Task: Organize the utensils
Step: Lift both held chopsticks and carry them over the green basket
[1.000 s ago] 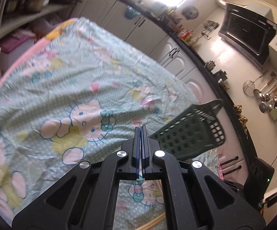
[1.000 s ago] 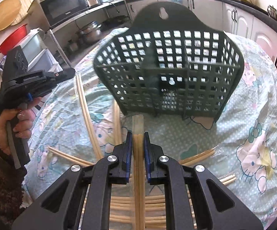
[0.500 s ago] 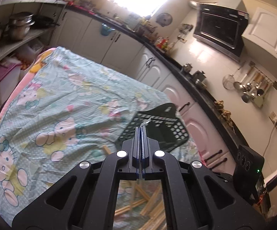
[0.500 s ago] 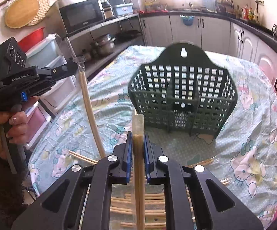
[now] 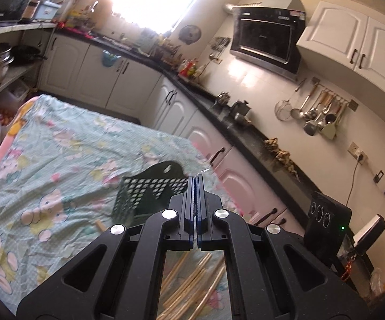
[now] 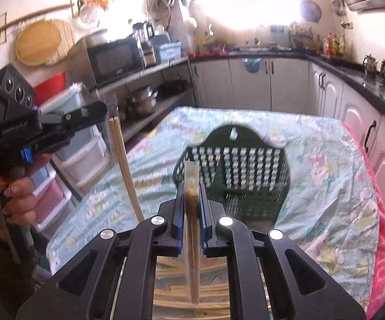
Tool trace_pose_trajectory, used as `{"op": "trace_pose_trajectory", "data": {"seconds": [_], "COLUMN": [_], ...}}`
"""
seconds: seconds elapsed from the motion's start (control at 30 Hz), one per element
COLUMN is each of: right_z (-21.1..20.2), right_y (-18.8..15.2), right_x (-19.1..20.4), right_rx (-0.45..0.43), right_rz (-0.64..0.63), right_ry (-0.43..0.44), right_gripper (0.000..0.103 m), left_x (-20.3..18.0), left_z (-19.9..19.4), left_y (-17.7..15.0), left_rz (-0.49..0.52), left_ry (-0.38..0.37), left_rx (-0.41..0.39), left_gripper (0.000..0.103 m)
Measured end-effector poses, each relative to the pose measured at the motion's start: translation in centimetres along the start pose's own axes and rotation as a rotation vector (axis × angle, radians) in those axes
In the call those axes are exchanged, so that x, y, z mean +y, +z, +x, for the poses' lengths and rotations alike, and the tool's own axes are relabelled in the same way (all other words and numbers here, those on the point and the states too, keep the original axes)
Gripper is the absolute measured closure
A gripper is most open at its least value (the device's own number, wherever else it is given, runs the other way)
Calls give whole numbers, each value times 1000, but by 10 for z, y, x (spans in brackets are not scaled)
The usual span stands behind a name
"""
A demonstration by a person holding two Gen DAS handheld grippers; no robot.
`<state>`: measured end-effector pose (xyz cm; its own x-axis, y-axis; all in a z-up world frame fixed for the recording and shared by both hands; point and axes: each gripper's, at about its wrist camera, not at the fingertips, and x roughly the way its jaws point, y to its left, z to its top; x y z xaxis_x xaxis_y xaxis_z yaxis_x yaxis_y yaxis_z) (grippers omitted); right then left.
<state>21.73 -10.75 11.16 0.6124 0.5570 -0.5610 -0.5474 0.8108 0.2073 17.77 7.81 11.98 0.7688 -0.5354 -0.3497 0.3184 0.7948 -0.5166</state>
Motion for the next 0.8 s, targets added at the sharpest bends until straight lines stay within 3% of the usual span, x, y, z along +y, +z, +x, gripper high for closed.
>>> {"op": "trace_pose_trajectory", "data": {"seconds": [0.43,0.8], "right_z": [-46,-80], "right_y": [55,105], "right_x": [-29,-43], "right_rx": [-193,-342], "right_rz": [23,5], "right_ry": [-49,-100], "right_gripper": [97,97], "left_x": [-52,-75], "left_z": [12,23], "left_y": [38,78], "left_rz": [75,125], "left_ry": [-63,-34], "left_rx": [-79,-186], "left_gripper": [103,103]}}
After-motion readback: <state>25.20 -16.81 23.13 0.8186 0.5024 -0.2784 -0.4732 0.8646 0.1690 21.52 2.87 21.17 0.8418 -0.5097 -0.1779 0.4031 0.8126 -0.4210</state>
